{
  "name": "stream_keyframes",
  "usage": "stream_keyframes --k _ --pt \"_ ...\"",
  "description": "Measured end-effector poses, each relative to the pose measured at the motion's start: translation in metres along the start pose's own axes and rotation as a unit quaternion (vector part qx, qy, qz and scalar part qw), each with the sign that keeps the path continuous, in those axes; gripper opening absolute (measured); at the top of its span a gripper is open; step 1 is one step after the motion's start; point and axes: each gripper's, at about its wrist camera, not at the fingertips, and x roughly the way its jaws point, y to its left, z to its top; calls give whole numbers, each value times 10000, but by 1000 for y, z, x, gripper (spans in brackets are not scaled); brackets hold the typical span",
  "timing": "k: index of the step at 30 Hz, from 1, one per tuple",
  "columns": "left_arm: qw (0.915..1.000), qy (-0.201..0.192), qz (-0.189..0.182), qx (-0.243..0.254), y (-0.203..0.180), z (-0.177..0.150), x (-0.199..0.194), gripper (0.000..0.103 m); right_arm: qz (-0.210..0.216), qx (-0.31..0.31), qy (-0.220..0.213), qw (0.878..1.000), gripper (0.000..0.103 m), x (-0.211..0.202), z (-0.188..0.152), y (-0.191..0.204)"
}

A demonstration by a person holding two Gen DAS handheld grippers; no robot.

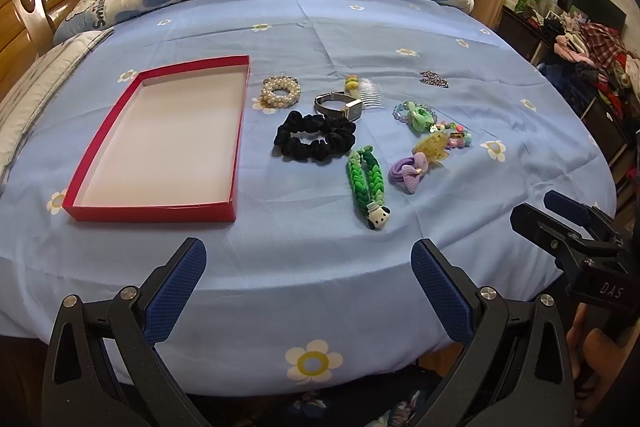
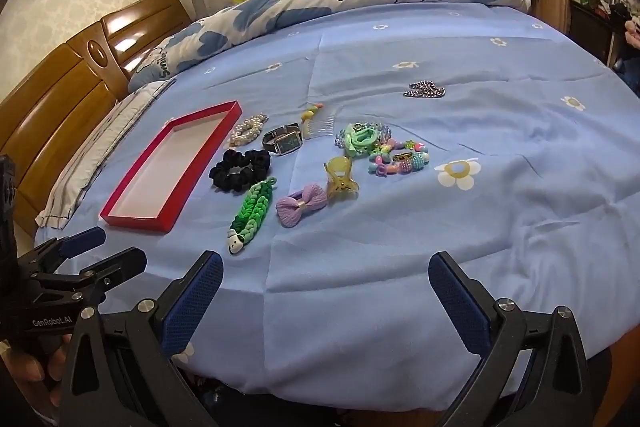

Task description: Organize jewelry

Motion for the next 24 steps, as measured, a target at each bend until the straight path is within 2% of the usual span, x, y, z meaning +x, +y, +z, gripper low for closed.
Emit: stream_keyframes --k 24 --pt "10000 -59 31 73 -4 2 -7 103 86 -86 -102 9999 100 -4 2 7"
